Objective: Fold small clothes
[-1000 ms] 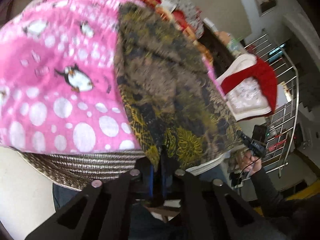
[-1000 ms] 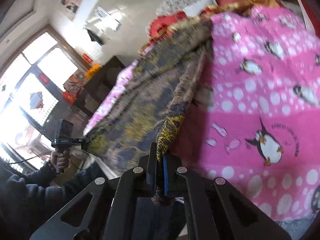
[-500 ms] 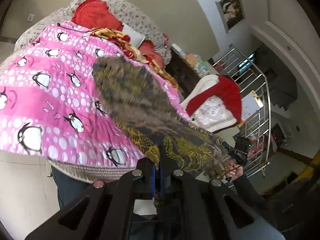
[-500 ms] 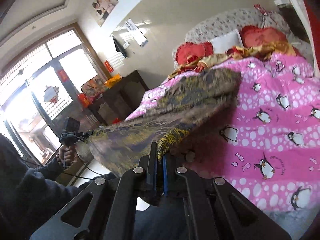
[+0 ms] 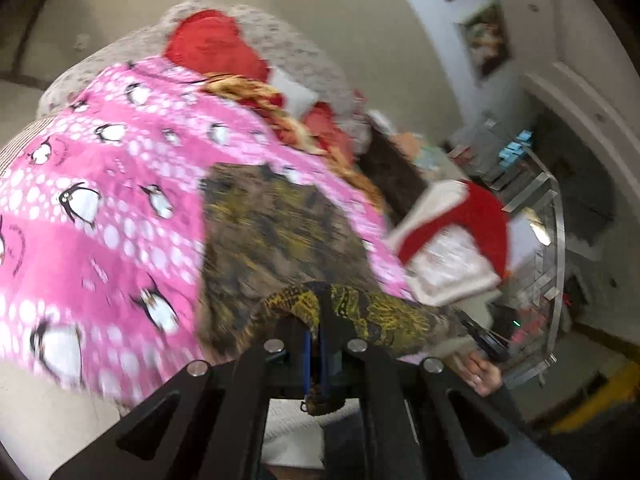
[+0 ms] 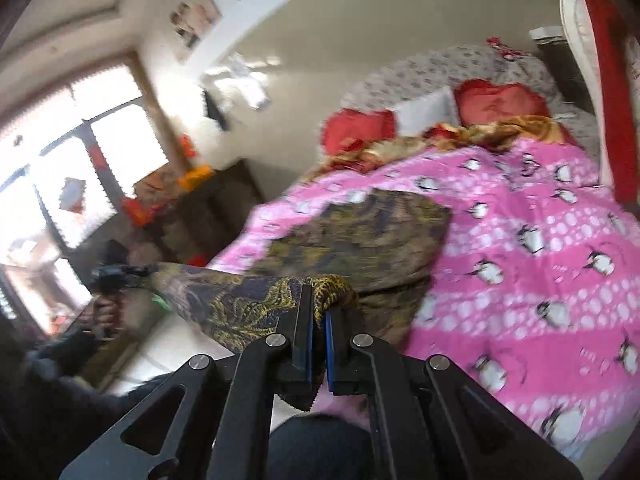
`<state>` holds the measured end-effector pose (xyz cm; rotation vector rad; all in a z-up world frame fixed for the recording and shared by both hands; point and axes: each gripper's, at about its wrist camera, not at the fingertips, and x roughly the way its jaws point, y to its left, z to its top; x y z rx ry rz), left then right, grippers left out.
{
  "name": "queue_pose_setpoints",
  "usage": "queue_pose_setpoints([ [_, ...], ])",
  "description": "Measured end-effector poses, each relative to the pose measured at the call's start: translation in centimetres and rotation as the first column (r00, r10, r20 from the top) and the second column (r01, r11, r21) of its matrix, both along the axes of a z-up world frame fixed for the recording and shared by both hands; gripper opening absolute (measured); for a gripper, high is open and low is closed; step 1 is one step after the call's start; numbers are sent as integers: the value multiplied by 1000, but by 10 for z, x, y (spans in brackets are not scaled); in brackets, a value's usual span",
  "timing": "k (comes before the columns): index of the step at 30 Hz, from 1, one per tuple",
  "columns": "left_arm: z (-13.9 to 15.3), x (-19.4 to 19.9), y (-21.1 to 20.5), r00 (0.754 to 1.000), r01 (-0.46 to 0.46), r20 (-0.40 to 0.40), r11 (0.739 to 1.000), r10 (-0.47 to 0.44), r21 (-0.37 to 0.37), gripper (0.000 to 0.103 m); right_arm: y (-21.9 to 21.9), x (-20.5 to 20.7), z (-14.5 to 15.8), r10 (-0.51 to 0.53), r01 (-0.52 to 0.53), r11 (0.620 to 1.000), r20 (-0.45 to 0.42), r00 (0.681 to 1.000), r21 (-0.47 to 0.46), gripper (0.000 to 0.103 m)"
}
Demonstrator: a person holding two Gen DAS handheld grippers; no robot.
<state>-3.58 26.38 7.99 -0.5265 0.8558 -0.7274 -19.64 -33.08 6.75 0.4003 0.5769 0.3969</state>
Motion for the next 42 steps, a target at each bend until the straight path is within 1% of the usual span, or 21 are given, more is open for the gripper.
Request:
queue_pose_setpoints([
  [1, -5, 11, -3, 1000, -19, -7, 1000, 19, 10, 3, 0, 18, -7, -30, 30, 999, -19, 999, -41, 0],
  [4, -29, 58, -17, 996, -82, -34, 995, 84, 53, 3, -4, 56, -24, -91, 87, 993, -52, 995, -84, 0],
  [6, -37, 81, -25, 993, -103, -44, 992, 107, 75, 3, -9, 84, -35, -133, 124, 986, -74, 988, -112, 0],
  [7, -41, 93, -30, 992, -108, -50, 991, 112, 82, 3, -10, 101, -41, -156, 141, 977, -85, 984, -157, 0],
  [8, -43, 102, -34, 993, -108, -48, 990, 112, 93, 3, -11, 113, -45, -166, 146, 972, -95, 982, -185, 0],
  [10, -43, 121, -45, 994, -101, -21, 985, 105, 141, 3, -13, 140, -54, -182, 150, 958, -114, 977, -246, 0],
  [12, -44, 141, -53, 995, -91, -17, 981, 95, 172, 3, -16, 158, -59, -195, 155, 952, -131, 972, -265, 0],
  [14, -47, 161, -61, 996, -86, -10, 972, 90, 220, 3, -19, 180, -64, -204, 155, 942, -141, 969, -297, 0],
  [19, -54, 206, -76, 994, -96, -16, 949, 106, 299, 3, -19, 228, -70, -221, 152, 927, -172, 960, -344, 0],
  [21, -60, 220, -80, 992, -109, -26, 944, 123, 312, 3, -19, 241, -72, -230, 156, 922, -176, 957, -355, 0],
  [25, -75, 239, -84, 990, -105, -58, 935, 132, 339, 3, -19, 266, -75, -244, 160, 916, -193, 950, -367, 0],
  [31, -100, 249, -90, 988, -89, -87, 922, 131, 377, 4, -17, 292, -94, -251, 134, 903, -247, 936, -408, 0],
  [33, -105, 254, -93, 988, -77, -90, 915, 122, 395, 7, -17, 298, -100, -258, 131, 899, -265, 929, -417, 0],
  [34, -107, 258, -96, 989, -65, -94, 911, 112, 408, 7, -16, 302, -104, -259, 125, 899, -279, 925, -421, 0],
  [36, -112, 265, -98, 988, -39, -120, 910, 97, 414, 7, -15, 308, -110, -257, 113, 900, -302, 918, -420, 0],
  [37, -113, 268, -98, 986, -27, -141, 914, 92, 406, 7, -17, 311, -113, -253, 109, 909, -326, 911, -402, 0],
  [39, -109, 270, -95, 984, -13, -159, 920, 82, 392, 7, -27, 313, -113, -247, 124, 938, -371, 895, -325, 1],
  [40, -106, 268, -93, 985, -11, -156, 923, 77, 386, 7, -34, 312, -110, -236, 136, 955, -397, 887, -264, 6],
  [41, -101, 266, -91, 986, -10, -150, 924, 73, 382, 8, -42, 310, -107, -214, 150, 972, -426, 879, -179, 9],
  [42, -96, 262, -88, 988, -8, -141, 926, 66, 377, 9, -48, 305, -103, -197, 162, 980, -438, 877, -116, 9],
])
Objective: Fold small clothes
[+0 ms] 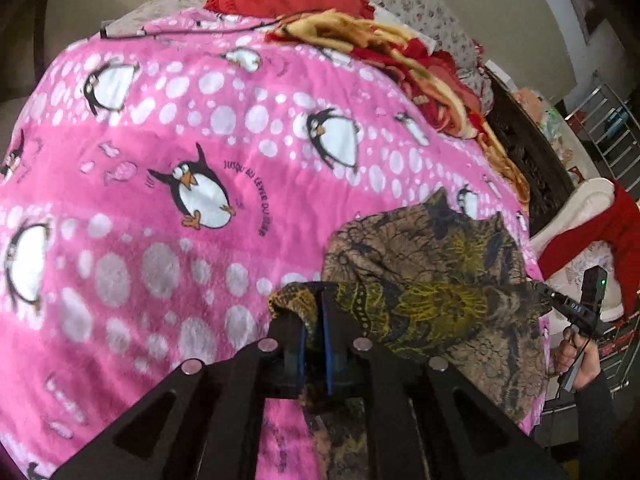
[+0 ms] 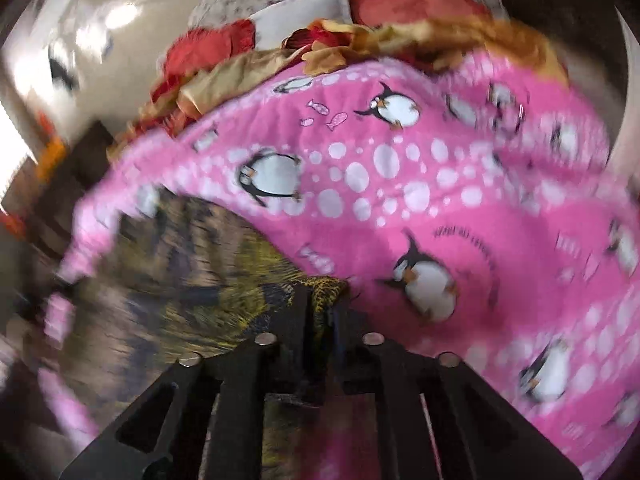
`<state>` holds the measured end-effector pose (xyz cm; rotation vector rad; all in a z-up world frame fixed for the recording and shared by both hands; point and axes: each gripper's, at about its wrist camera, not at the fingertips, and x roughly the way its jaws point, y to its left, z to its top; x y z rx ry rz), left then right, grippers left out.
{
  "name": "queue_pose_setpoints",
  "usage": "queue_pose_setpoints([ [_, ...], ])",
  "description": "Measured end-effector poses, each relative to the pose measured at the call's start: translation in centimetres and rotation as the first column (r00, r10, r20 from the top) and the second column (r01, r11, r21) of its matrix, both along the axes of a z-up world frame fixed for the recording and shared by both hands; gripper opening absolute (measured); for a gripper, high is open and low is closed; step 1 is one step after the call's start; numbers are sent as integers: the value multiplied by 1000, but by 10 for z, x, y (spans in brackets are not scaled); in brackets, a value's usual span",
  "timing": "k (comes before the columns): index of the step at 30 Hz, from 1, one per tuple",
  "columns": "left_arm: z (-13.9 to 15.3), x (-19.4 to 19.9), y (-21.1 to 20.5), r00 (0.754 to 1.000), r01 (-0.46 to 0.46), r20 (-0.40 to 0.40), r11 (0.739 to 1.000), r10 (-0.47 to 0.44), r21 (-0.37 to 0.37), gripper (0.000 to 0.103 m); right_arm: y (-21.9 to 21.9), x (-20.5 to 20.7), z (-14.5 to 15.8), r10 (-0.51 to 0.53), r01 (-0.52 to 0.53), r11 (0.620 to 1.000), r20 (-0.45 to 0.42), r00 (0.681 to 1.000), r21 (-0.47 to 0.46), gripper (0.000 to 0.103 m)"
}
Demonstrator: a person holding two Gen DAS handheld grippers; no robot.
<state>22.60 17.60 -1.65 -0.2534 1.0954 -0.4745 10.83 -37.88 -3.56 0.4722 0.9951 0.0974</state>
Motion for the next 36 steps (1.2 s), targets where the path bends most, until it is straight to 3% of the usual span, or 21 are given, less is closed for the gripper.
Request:
queue_pose_setpoints([
  [2, 11, -10, 6, 999, -18, 30, 1000, 17, 25, 27, -7, -16, 16, -30, 28, 999, 45, 999, 40, 11],
  [3, 19, -16, 10, 997, -46, 64, 998, 43, 46, 56, -10, -28, 26, -52, 47, 998, 84, 995, 52, 12],
  [4, 27, -23, 16, 993, -69, 100, 997, 65, 32, 70, -12, -42, 36, -75, 67, 995, 118, 990, 69, 15],
  [6, 42, -39, 25, 984, -114, 142, 993, 110, 16, 67, -9, -63, 48, -112, 105, 993, 140, 984, 57, 16],
  [7, 54, -59, 24, 979, -108, 171, 994, 108, -6, 59, 4, -78, 57, -113, 113, 994, 142, 983, 6, 16],
  [11, 67, -142, -13, 974, 16, 224, 998, -4, -54, 31, 69, -123, 69, -3, 30, 991, 196, 981, -133, 16],
  [13, 57, -183, -46, 968, 88, 236, 996, -88, 11, 13, 112, -143, 66, 42, 5, 977, 213, 976, -211, 16],
  [15, 43, -203, -67, 955, 112, 265, 989, -134, 94, 13, 145, -153, 61, 81, -14, 955, 215, 973, -297, 16],
  [17, 14, -202, -68, 970, 59, 223, 981, -101, 186, 9, 166, -155, 47, 106, -29, 921, 180, 978, -388, 16],
  [19, -12, -193, -49, 986, 1, 162, 984, -30, 180, 3, 158, -154, 23, 56, -1, 901, 114, 992, -434, 16],
  [21, -22, -186, -25, 994, -8, 111, 1000, 5, 30, 3, 135, -151, -5, 21, -18, 925, 3, 1000, -379, 16],
  [22, -19, -184, -22, 995, -10, 95, 1000, 8, 19, 3, 127, -156, -6, 34, -19, 937, 37, 999, -350, 15],
  [24, -7, -183, -26, 997, -4, 76, 1000, 3, 20, 2, 127, -156, -1, 65, -58, 921, 5, 998, -386, 15],
  [26, 15, -183, -31, 994, 7, 110, 1000, -6, -11, 5, 124, -156, 14, 48, -43, 920, 4, 999, -391, 15],
  [28, 33, -173, -38, 989, 10, 148, 999, -4, -38, 15, 119, -155, 38, 18, 13, 940, 86, 996, -341, 15],
  [30, 40, -151, -49, 988, -17, 156, 1000, 20, -20, 20, 120, -144, 55, 20, 29, 947, 150, 988, -319, 15],
  [33, 19, -109, -60, 996, -78, 51, 996, 76, 33, 20, 131, -107, 60, 38, 19, 944, 165, 986, -330, 15],
  [36, -13, -87, -64, 994, -84, -54, 990, 90, 117, 18, 138, -64, 44, 39, 1, 942, 111, 993, -337, 15],
])
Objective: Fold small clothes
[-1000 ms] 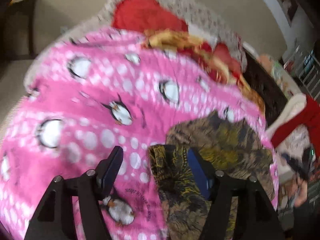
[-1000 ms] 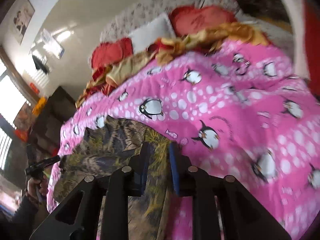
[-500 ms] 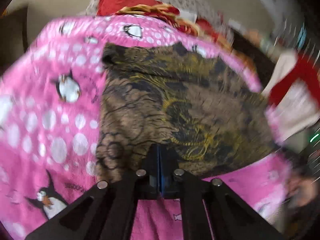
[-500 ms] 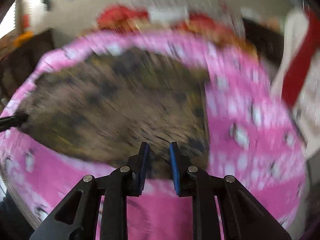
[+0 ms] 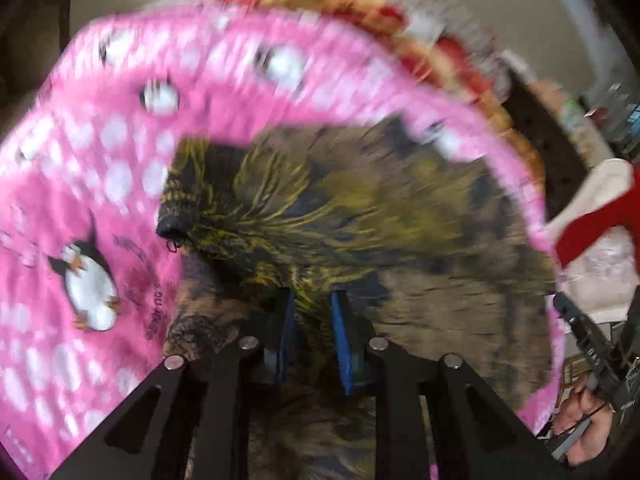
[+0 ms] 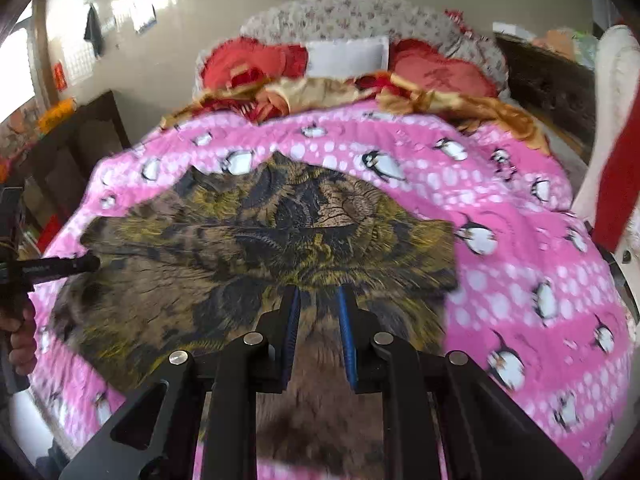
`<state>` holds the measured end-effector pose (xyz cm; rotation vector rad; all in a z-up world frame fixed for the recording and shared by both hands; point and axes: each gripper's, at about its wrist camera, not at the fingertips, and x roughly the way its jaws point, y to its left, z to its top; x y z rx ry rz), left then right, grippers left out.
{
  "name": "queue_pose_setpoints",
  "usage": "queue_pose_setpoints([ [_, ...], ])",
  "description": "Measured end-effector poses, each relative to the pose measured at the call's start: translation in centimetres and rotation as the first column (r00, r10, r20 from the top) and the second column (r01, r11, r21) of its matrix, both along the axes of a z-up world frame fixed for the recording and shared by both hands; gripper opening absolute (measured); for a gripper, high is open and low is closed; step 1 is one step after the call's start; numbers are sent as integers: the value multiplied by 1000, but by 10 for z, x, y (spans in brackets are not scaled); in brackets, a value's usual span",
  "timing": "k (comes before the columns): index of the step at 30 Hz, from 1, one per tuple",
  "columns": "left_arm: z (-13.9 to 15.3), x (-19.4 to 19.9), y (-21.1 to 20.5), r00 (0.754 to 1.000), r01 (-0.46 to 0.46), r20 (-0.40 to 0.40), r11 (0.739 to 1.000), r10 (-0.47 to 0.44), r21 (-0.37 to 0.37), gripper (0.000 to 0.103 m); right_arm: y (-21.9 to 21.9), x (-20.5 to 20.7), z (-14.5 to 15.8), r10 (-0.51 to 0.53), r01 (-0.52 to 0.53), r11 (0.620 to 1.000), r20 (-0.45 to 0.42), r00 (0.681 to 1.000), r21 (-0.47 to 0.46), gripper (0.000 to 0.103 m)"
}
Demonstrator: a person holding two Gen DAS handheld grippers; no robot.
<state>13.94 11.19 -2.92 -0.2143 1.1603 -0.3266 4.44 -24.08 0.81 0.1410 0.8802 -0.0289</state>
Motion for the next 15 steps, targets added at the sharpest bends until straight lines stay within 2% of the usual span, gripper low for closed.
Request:
queue_pose_setpoints([
  [2, 1, 0, -8, 999, 31, 25, 998, -33, 53, 18, 0, 16, -19, 0, 0, 1000, -55, 999, -13, 15],
  [4, 3, 1, -16, 998, 55, 27, 994, -57, 100, 19, -3, 30, -57, -6, 1, 1000, -215, 977, -26, 15],
  [6, 4, 14, -20, 998, 59, 19, 993, -62, 103, 19, -12, 30, -58, -23, 27, 999, -163, 986, 24, 16],
  [10, 16, 62, -22, 999, 2, 42, 998, -5, 67, 19, -23, 62, -52, -37, 49, 997, -185, 982, 61, 16],
  [12, 30, 90, -23, 993, -19, 114, 997, 11, 69, 19, -33, 84, -41, -48, 60, 995, -146, 988, 77, 16],
  [14, 52, 112, -15, 978, -83, 198, 992, 62, 99, 19, -55, 101, -19, -100, 103, 989, -36, 994, 102, 16],
  [15, 62, 118, -8, 970, -116, 224, 989, 94, 90, 20, -63, 104, -12, -135, 135, 987, -7, 991, 88, 16],
])
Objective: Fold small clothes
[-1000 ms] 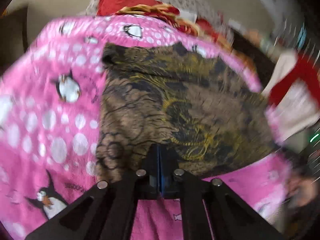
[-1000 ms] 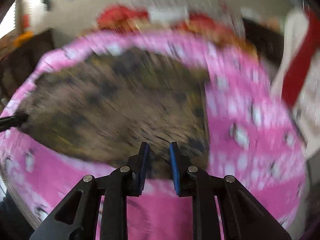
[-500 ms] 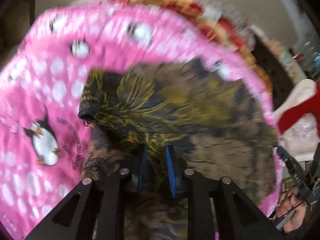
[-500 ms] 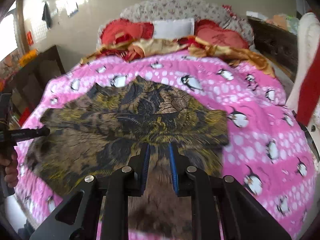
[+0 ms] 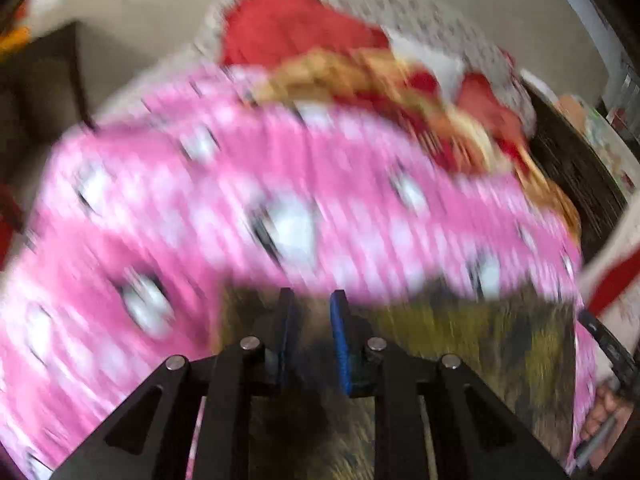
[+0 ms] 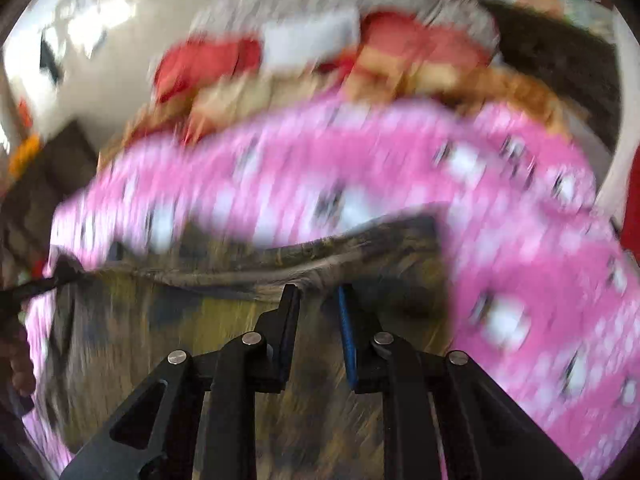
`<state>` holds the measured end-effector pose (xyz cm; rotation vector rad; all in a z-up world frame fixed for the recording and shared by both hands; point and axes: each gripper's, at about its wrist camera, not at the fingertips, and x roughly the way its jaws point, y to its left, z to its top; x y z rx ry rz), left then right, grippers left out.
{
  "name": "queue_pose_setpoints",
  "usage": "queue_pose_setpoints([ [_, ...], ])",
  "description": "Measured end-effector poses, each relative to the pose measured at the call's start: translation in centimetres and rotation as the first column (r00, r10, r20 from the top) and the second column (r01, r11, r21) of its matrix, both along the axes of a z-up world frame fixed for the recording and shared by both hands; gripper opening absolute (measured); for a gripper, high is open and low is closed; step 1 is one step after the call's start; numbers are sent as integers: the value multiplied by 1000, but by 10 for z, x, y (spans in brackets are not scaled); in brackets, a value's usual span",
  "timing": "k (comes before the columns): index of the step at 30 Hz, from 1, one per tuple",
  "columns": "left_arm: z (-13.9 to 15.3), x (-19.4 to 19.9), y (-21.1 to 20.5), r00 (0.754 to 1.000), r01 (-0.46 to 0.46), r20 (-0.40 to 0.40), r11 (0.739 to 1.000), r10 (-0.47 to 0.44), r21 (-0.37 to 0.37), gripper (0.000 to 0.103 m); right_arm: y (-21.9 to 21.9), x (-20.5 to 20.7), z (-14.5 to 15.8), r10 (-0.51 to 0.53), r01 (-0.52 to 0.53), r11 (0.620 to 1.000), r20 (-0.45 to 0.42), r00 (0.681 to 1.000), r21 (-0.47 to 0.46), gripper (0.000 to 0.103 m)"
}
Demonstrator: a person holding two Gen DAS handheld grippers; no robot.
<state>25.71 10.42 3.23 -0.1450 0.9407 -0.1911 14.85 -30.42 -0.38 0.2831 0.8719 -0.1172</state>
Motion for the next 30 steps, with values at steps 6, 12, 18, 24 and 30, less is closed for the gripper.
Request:
queue_pose_setpoints([
  [6, 23, -21, 7, 997, 8, 80, 995, 0, -101, 40, -17, -14, 35, -67, 69, 997, 127, 990, -14, 16],
  [12, -29, -42, -49, 996, 74, 57, 997, -73, -14, 45, 29, -6, 14, -39, 45, 996, 76, 996, -80, 16],
  [18, -68, -47, -48, 996, 21, 90, 998, -27, 57, 55, 21, 4, -45, -144, 143, 983, -2, 990, -118, 24],
  [24, -71, -42, -54, 996, 37, 78, 997, -42, 68, 68, 19, 5, -51, -131, 133, 984, 26, 991, -121, 28],
  [30, -71, -40, -57, 996, 52, 74, 996, -57, 75, 73, 18, 6, -51, -130, 133, 987, 35, 991, -96, 29],
])
